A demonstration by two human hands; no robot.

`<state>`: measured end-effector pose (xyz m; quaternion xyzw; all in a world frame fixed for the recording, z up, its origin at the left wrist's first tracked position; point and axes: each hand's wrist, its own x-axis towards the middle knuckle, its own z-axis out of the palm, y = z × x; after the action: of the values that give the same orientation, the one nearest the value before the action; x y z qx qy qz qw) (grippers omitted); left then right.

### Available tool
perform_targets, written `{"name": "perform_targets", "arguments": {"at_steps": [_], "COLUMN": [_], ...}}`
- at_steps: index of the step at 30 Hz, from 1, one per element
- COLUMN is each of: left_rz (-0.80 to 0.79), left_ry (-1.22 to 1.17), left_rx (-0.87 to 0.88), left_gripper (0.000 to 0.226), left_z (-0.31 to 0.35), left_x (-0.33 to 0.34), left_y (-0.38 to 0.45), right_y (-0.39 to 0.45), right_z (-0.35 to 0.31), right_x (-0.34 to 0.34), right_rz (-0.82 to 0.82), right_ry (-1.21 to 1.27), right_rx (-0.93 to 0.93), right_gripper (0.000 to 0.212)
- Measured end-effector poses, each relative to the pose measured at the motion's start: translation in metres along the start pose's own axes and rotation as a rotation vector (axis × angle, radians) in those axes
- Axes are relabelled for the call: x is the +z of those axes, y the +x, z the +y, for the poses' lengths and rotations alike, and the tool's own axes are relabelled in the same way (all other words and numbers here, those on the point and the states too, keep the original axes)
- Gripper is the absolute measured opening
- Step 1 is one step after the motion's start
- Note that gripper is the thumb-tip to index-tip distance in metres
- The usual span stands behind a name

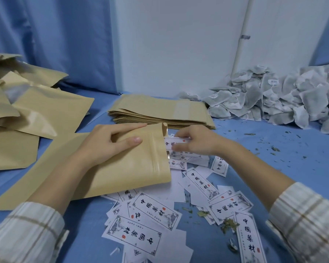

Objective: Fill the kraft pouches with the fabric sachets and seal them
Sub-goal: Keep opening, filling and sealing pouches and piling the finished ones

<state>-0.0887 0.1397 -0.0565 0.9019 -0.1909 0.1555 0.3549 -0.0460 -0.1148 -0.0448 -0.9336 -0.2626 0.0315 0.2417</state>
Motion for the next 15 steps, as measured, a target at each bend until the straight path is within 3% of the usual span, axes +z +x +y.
{"name": "perform_targets", "arguments": {"at_steps": [3, 5, 9, 11, 13, 15], "left_rz": [0.006, 0.005, 0.014, 0.025, 0.019, 0.022], "left_ry": [0.021, 0.027, -0.017, -0.031, -0.037, -0.054], "left_rx": [0.003, 0.009, -0.009, -0.026, -0.025, -0.013], "left_gripper": [0.041, 0.041, 0.04, 0.039, 0.038, 0.037], "left_z": [0.001, 0.003, -0.001, -0.004, -0.004, -0.002], "left_x": [0.001, 0.002, -0.003, -0.005, -0.005, -0.004], "left_y": [0.001, 0.0, -0.003, -0.003, -0.001, -0.001], "right_y": [0.007, 0.013, 0.009, 0.001, -0.003, -0.004], "right_z": [-0.013, -0.017, 0.013, 0.032, 0.037, 0.029], "right_x": [0.012, 0.015, -0.01, -0.014, -0.007, 0.003], "right_rz": [0.035, -0.008, -0.079, -0.181, -0.147, -0.104], "right_ry": [0.109, 0.024, 0.015, -0.194, -0.247, -0.083], "right_rx": [-0.093, -0.12, 0.079, 0.144, 0.087, -0.013], "right_gripper": [0.025, 0.023, 0.027, 0.034, 0.041, 0.039]}}
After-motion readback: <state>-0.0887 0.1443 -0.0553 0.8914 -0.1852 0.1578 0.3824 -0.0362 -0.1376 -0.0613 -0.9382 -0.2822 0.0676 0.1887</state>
